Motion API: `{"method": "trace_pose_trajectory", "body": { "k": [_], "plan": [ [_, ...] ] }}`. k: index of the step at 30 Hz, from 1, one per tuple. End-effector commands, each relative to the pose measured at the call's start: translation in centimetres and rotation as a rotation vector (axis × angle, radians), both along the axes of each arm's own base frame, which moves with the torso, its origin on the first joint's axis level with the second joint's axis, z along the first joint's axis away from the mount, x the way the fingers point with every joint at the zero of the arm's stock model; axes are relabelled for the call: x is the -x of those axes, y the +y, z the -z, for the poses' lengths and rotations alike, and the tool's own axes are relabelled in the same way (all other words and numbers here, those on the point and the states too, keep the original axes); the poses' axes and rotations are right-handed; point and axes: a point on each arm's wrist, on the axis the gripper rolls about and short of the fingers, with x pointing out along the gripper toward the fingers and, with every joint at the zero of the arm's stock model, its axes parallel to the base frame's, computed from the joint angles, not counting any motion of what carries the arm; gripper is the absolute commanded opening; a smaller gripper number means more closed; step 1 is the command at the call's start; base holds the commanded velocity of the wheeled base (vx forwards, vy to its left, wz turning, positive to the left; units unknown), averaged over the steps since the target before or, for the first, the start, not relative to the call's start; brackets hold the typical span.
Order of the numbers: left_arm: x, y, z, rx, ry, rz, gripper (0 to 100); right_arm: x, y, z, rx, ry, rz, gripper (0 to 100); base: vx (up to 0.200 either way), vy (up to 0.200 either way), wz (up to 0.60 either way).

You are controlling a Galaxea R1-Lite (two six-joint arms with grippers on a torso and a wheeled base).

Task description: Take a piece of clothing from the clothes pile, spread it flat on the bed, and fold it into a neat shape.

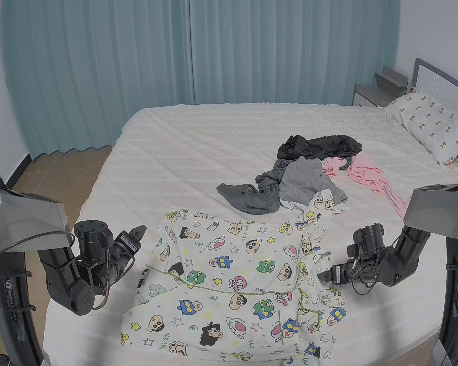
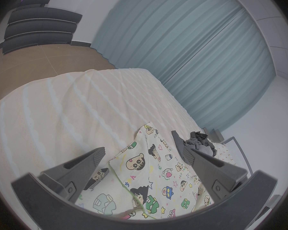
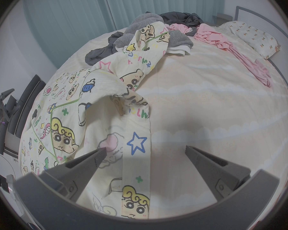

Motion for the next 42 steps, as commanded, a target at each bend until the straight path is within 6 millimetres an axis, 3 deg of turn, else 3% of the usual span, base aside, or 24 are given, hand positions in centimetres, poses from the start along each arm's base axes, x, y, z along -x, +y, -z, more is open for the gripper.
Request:
{"method": "trace_pose_trajectory", "body": {
  "k": [1, 6, 7, 26, 31, 38, 42],
  "plan": [
    [0.0, -0.3, 1.0, -0.008, 0.023, 0.007, 100, 0.1, 0.1, 0.5, -0.003, 0.017, -0.005, 100, 0.000, 0.000, 0.00],
    [0.1, -0.4, 1.1, -0.012, 0.016, 0.005, 100, 0.1, 0.3, 0.5, -0.011, 0.017, -0.016, 100, 0.000, 0.000, 0.00],
    [0.1, -0.5, 1.1, -0.013, 0.017, 0.004, 100, 0.1, 0.3, 0.5, -0.011, 0.017, -0.016, 0, 0.000, 0.000, 0.00],
    [0.2, -0.6, 1.1, -0.016, 0.018, 0.010, 100, 0.1, -0.1, -0.5, -0.044, -0.006, 0.034, 0, 0.000, 0.000, 0.00],
    [0.2, -0.6, 1.2, -0.020, 0.019, 0.011, 100, 0.8, -1.9, -1.8, -0.038, -0.012, 0.080, 0, 0.000, 0.000, 0.00],
    [0.4, -0.6, 1.7, -0.025, 0.039, 0.012, 100, 0.4, -7.6, -1.9, -0.004, -0.021, 0.211, 0, 0.000, 0.000, 0.00],
    [0.4, -0.6, 1.7, -0.025, 0.042, 0.012, 100, 0.8, -9.8, -1.7, 0.023, -0.013, 0.242, 0, 0.000, 0.000, 0.00]
  ]
}}
